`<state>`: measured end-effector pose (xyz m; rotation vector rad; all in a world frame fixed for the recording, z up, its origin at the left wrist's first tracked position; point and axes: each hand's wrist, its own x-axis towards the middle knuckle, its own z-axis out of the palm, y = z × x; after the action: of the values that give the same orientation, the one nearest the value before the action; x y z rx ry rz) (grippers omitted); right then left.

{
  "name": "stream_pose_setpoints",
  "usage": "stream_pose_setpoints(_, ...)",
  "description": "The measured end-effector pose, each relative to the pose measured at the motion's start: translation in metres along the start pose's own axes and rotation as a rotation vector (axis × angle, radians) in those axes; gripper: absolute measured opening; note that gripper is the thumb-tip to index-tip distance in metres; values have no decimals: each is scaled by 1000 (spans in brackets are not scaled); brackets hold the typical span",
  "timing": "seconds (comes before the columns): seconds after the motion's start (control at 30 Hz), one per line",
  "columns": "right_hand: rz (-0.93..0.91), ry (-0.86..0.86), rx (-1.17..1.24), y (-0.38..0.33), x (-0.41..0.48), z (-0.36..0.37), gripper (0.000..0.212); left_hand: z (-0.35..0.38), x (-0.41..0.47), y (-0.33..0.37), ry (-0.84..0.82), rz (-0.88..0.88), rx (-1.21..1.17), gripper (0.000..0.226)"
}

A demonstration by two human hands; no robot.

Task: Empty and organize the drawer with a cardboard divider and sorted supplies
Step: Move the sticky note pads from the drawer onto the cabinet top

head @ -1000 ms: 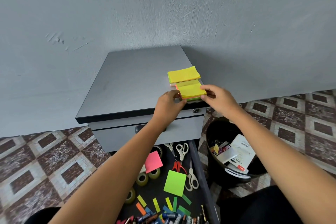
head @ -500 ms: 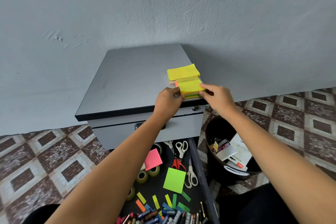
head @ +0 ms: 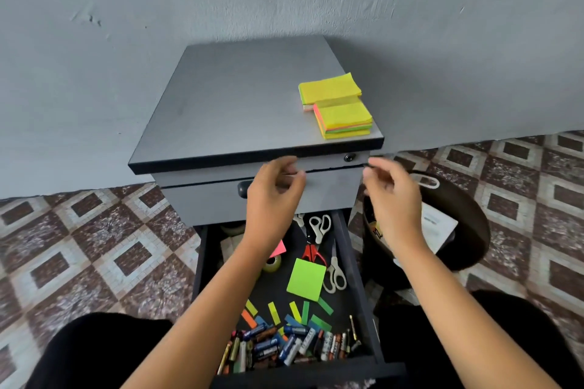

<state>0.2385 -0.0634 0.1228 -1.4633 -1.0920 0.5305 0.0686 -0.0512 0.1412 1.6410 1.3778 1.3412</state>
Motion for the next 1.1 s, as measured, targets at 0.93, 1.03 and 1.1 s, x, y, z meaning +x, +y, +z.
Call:
stream_pose_setpoints(0.93,65,-852,-1159,173,-78,124,59,-30,-21,-219,-159,-701,579,39)
stream_pose_setpoints(1.03,121,-811,-1152,174,-77,123,59,-26,-9,-225,-196,-847,598,47)
stream_pose_setpoints(1.1,191,-790,-1109,173,-75,119,49,-23,-5,-228,-213,-919,617,47)
